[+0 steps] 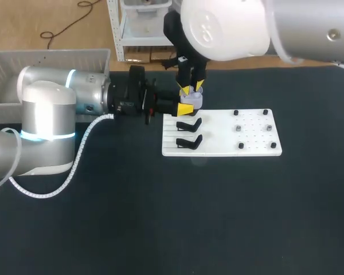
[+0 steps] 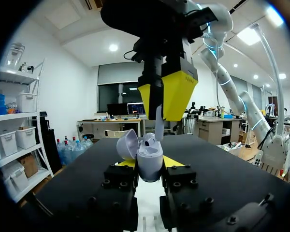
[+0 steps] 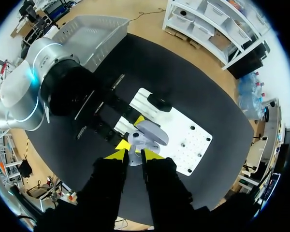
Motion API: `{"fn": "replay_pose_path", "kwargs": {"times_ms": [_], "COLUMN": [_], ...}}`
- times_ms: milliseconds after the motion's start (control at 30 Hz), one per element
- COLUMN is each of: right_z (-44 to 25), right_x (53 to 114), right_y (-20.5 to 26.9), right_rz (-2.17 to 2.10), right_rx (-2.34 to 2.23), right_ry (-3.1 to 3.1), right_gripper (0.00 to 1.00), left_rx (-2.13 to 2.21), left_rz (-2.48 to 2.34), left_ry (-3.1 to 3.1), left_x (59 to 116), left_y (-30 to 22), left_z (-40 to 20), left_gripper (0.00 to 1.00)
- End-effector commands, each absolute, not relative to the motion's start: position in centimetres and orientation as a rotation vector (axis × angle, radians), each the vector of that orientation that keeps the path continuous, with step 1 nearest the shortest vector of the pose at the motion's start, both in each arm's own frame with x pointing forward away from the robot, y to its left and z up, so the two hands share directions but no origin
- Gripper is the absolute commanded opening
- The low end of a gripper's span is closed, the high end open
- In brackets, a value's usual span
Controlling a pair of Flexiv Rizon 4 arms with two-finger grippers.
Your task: Pick up each earbud case from the left stands, insert the matching earbuds, close the lid, and place the case in the box.
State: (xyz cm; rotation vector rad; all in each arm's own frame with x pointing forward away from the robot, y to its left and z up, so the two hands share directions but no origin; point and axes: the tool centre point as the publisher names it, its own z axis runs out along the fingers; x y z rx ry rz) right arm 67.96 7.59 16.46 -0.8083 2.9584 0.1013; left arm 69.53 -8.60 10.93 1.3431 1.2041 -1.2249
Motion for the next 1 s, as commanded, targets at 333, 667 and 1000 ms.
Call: {"fn": "replay_pose_path", "kwargs": {"times_ms": [333, 667, 1000], "right_z": [16.03, 15.69, 15.6], "right_x": [68.54, 68.73, 68.92], "right_y": [7.56, 7.59, 7.56], "right_rz": [0.101, 0.109, 0.105], "right_rx": [-0.793, -0.791, -0.786], "right_ry": [2.978, 2.991, 2.993], "right_gripper": [0.0, 0.0, 0.0], "left_rx": [1.341, 1.341, 1.341], "left_rz": [-1.223, -1.223, -1.223], "left_ry": [1.202, 1.202, 1.202], "left_x": [69.49, 69.49, 69.49], "left_y": [-8.6, -8.6, -8.6], "left_z": [10.85, 10.85, 10.85], "left_gripper": [0.0, 0.0, 0.0]}}
